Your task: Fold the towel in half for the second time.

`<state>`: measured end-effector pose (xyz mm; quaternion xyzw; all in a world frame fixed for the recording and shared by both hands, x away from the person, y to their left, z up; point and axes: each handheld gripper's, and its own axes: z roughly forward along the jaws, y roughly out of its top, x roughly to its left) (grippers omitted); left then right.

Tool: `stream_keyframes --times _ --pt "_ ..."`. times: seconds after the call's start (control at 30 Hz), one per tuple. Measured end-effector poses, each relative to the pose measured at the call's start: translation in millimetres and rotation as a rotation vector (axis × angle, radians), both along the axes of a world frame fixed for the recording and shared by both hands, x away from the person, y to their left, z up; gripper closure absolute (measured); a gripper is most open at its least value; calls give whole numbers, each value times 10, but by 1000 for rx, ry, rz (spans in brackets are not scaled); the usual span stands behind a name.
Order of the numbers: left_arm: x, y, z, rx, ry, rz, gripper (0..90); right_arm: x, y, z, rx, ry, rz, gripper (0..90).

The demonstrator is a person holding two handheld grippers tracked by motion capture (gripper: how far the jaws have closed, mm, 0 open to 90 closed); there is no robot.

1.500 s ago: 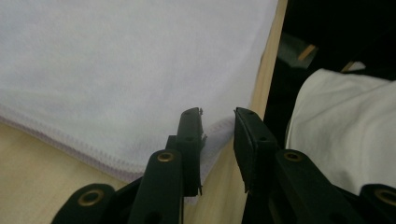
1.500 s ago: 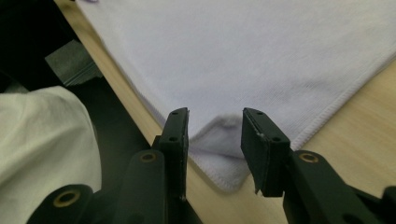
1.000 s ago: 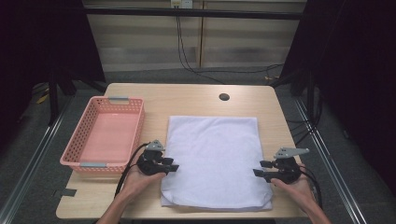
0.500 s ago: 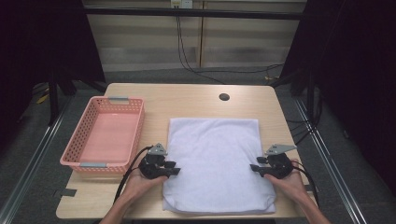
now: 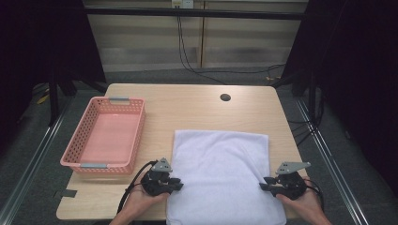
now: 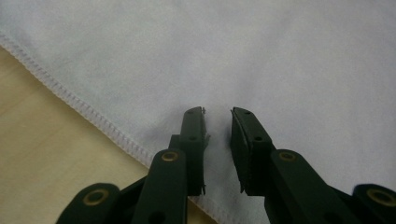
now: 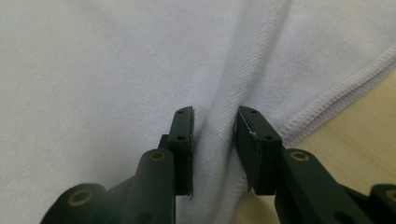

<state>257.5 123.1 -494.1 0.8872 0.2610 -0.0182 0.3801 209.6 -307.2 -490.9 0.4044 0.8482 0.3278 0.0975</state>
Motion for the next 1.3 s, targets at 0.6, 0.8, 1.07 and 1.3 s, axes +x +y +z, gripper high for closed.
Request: stream_keyframes --times 0.6,0.8,1.07,1.3 --pt "382 28 137 -58 -39 87 636 107 -194 212 66 -101 -112 492" --pt "834 -110 97 -52 -60 137 600 790 -290 232 33 -116 -174 444" --pt "1184 -130 66 -89 -60 217 539 1411 -273 46 -6 -90 -211 431" --pt "1206 -35 -1 -58 -60 259 479 1441 -236 -92 -26 -59 -199 517"
